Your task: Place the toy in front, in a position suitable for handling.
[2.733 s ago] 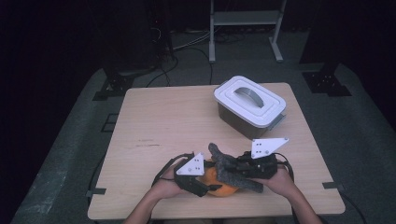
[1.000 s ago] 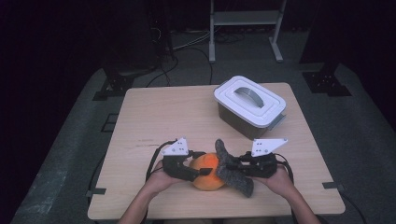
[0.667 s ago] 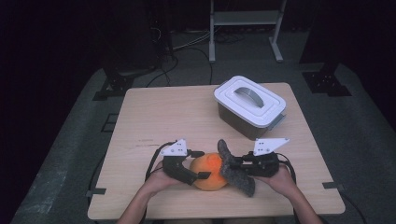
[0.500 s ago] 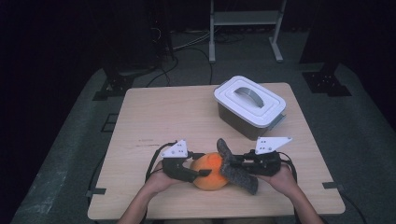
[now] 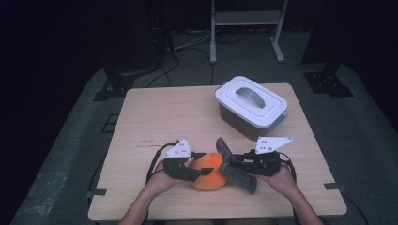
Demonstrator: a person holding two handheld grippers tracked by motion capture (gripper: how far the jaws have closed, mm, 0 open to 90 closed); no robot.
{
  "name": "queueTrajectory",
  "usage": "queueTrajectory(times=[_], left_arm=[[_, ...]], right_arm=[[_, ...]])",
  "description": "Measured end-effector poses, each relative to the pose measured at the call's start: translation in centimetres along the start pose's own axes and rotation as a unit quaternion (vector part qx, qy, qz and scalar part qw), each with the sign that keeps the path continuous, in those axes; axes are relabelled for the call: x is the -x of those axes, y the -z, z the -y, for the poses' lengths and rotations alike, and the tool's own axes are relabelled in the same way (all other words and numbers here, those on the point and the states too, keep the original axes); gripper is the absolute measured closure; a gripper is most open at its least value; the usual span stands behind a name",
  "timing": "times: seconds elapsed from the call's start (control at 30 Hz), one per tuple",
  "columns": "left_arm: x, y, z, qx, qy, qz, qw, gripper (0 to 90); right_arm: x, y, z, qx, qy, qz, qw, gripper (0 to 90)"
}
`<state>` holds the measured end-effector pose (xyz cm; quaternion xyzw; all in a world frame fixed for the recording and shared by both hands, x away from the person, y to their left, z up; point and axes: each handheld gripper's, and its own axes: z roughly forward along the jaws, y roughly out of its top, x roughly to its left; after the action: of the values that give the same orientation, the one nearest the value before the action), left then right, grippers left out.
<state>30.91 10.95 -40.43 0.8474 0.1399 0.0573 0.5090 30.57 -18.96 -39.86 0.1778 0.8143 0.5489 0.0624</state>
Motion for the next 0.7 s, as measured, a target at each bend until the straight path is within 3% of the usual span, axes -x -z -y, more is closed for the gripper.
queueTrajectory(times=[0.03,0.07,0.17,0.2,0.27,0.47,0.7], left_arm=[[0.0,0.0,0.0,0.000,0.000,0.000,1.0000,43.4],[0.2,-0.2,-0.2,-0.001,-0.004,-0.002,1.0000,43.3],[0.3,-0.3,-0.2,-0.001,-0.007,-0.002,1.0000,42.8],[0.3,-0.4,-0.1,0.001,-0.006,-0.001,1.0000,41.7],[0.2,-0.4,0.1,-0.002,-0.011,0.002,0.9999,39.5],[-0.2,-0.6,0.5,0.011,-0.002,0.018,0.9998,28.8],[-0.8,-0.4,1.0,-0.001,0.010,0.028,0.9996,17.4]], right_arm=[[0.0,0.0,0.0,0.000,0.000,0.000,1.0000,77.3],[-0.5,0.4,-0.9,0.024,0.005,-0.004,0.9997,77.2],[-0.9,0.3,-1.2,0.024,0.014,-0.004,0.9996,77.2],[-1.0,-0.4,-0.9,0.004,0.019,-0.005,0.9998,77.1],[-1.0,-0.9,-0.4,-0.009,0.017,-0.011,0.9998,76.9],[-0.6,-0.8,0.1,-0.022,0.012,-0.019,0.9995,76.9],[-0.2,-0.4,0.5,-0.032,0.008,-0.018,0.9993,76.8]])
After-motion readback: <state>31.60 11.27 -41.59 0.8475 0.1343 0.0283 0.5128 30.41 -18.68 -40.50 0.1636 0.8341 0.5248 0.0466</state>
